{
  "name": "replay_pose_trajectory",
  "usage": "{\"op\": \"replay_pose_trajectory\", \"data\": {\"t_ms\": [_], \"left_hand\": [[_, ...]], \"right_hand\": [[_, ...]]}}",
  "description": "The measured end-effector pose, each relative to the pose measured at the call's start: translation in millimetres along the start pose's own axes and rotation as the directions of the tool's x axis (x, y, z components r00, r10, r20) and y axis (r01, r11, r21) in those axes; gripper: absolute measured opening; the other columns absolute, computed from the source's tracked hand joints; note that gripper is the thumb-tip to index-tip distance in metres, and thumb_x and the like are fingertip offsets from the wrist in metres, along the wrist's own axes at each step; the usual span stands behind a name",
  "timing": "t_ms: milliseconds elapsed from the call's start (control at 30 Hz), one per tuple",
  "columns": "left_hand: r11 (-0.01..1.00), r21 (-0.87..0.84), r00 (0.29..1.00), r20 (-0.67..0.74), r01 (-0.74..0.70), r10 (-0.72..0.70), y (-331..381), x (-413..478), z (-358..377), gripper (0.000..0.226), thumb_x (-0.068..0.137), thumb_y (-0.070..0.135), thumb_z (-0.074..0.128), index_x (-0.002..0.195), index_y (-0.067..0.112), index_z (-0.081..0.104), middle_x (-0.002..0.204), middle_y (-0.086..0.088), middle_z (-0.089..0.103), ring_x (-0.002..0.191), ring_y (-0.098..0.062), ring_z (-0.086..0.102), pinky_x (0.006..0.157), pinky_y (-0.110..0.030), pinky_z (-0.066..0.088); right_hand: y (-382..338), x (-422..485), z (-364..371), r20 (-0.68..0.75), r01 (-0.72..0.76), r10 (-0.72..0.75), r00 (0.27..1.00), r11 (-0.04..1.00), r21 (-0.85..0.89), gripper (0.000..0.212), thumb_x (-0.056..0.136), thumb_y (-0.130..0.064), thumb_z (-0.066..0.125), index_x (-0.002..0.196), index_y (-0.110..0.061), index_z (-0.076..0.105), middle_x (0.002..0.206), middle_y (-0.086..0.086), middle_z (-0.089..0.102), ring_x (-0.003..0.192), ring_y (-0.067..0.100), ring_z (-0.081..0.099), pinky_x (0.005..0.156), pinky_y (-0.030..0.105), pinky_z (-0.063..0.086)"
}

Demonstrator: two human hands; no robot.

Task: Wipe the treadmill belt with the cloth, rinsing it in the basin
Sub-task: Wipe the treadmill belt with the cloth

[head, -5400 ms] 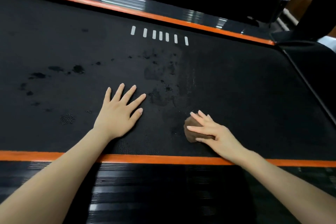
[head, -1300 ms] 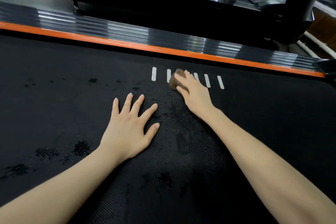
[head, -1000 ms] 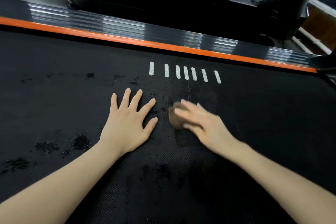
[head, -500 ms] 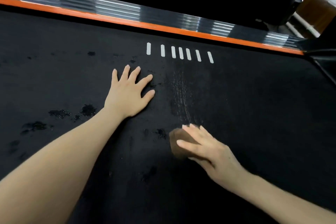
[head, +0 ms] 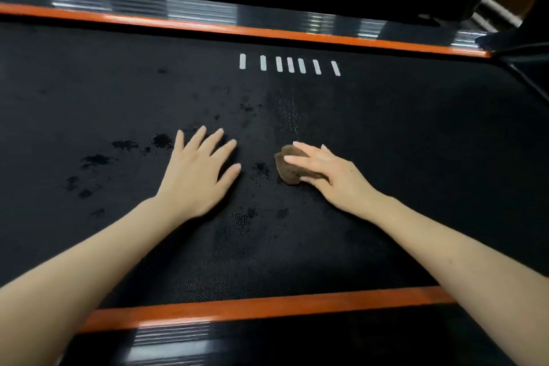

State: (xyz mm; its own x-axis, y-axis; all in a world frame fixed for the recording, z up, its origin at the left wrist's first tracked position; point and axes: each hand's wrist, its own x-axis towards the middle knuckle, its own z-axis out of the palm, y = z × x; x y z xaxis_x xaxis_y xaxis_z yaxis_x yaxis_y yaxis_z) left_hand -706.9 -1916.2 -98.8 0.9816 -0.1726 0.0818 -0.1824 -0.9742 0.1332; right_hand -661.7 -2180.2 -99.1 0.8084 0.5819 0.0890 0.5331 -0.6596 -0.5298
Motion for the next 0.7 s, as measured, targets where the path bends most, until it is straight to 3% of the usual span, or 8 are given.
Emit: {"op": "replay_pose_trajectory", "data": {"t_ms": [133,233,367,433,500,567,633,700], "left_hand": [[0.998,0.039,0.995,0.088,0.053,-0.056,0,-35,8,0.083,0.081,0.064,-0.006,0.150,0.026,0.020,0.158,0.000,0.014,0.146,-0.026,0.005,0.116,-0.050,0.000],[0.997,0.026,0.996,0.057,0.069,-0.070,-3,-36,14,0.081,0.081,0.065,-0.005,0.151,0.029,0.017,0.159,0.004,0.011,0.147,-0.023,0.002,0.117,-0.047,-0.001],[0.998,0.023,0.998,0.031,0.058,-0.058,-4,-36,16,0.079,0.082,0.065,-0.001,0.150,0.029,0.020,0.158,0.004,0.015,0.147,-0.022,0.005,0.117,-0.046,0.000],[0.998,0.033,0.998,0.030,0.058,-0.059,-4,-37,17,0.080,0.081,0.064,-0.001,0.150,0.029,0.019,0.158,0.005,0.014,0.147,-0.021,0.004,0.117,-0.045,0.000],[0.997,0.028,0.997,0.031,0.067,-0.067,-3,-37,16,0.081,0.081,0.065,-0.002,0.150,0.029,0.018,0.158,0.005,0.012,0.147,-0.021,0.003,0.117,-0.044,-0.001],[0.997,0.025,0.996,0.037,0.076,-0.077,-3,-38,16,0.082,0.079,0.066,-0.004,0.150,0.030,0.016,0.159,0.006,0.009,0.147,-0.019,0.000,0.117,-0.042,-0.003],[0.997,0.023,0.995,0.052,0.080,-0.081,-2,-38,17,0.084,0.077,0.067,-0.006,0.150,0.030,0.014,0.159,0.007,0.007,0.147,-0.018,-0.002,0.116,-0.042,-0.005],[0.996,0.015,0.995,0.043,0.088,-0.089,-2,-37,18,0.085,0.076,0.067,-0.006,0.150,0.030,0.015,0.159,0.007,0.008,0.147,-0.019,-0.001,0.117,-0.042,-0.004]], "right_hand": [[7,53,-4,-0.112,-0.205,0.206,0.972,0.979,0.022,0.041,0.096,-0.020,0.052,0.134,-0.033,0.049,0.153,-0.004,0.030,0.141,0.022,0.025,0.117,0.035,0.007],[3,74,4,-0.154,-0.224,0.224,0.962,0.974,0.016,0.039,0.098,-0.020,0.049,0.135,-0.032,0.049,0.154,-0.001,0.028,0.143,0.023,0.017,0.116,0.038,0.007],[-26,30,19,-0.005,0.027,-0.027,1.000,1.000,0.012,0.040,0.095,-0.019,0.053,0.134,-0.030,0.050,0.153,-0.001,0.030,0.143,0.020,0.020,0.118,0.038,0.005],[-46,-5,29,0.100,0.236,-0.242,0.965,0.969,0.070,0.040,0.093,-0.016,0.056,0.132,-0.025,0.054,0.150,0.002,0.035,0.141,0.019,0.026,0.118,0.038,0.007],[-45,-13,25,0.188,0.329,-0.342,0.921,0.939,0.097,0.040,0.093,-0.014,0.056,0.132,-0.024,0.054,0.149,0.002,0.038,0.140,0.017,0.028,0.117,0.037,0.008],[-23,9,11,0.179,0.245,-0.248,0.952,0.969,0.043,0.043,0.093,-0.013,0.055,0.133,-0.027,0.051,0.149,-0.001,0.037,0.140,0.017,0.029,0.117,0.042,0.007],[2,41,-4,0.038,-0.010,0.011,0.999,0.999,-0.035,0.042,0.095,-0.019,0.053,0.134,-0.034,0.049,0.151,-0.006,0.033,0.141,0.029,0.025,0.117,0.048,0.008],[10,64,-7,-0.110,-0.223,0.217,0.970,0.974,-0.039,0.039,0.097,-0.023,0.049,0.134,-0.037,0.048,0.153,-0.007,0.029,0.142,0.036,0.018,0.117,0.045,0.009]]}}
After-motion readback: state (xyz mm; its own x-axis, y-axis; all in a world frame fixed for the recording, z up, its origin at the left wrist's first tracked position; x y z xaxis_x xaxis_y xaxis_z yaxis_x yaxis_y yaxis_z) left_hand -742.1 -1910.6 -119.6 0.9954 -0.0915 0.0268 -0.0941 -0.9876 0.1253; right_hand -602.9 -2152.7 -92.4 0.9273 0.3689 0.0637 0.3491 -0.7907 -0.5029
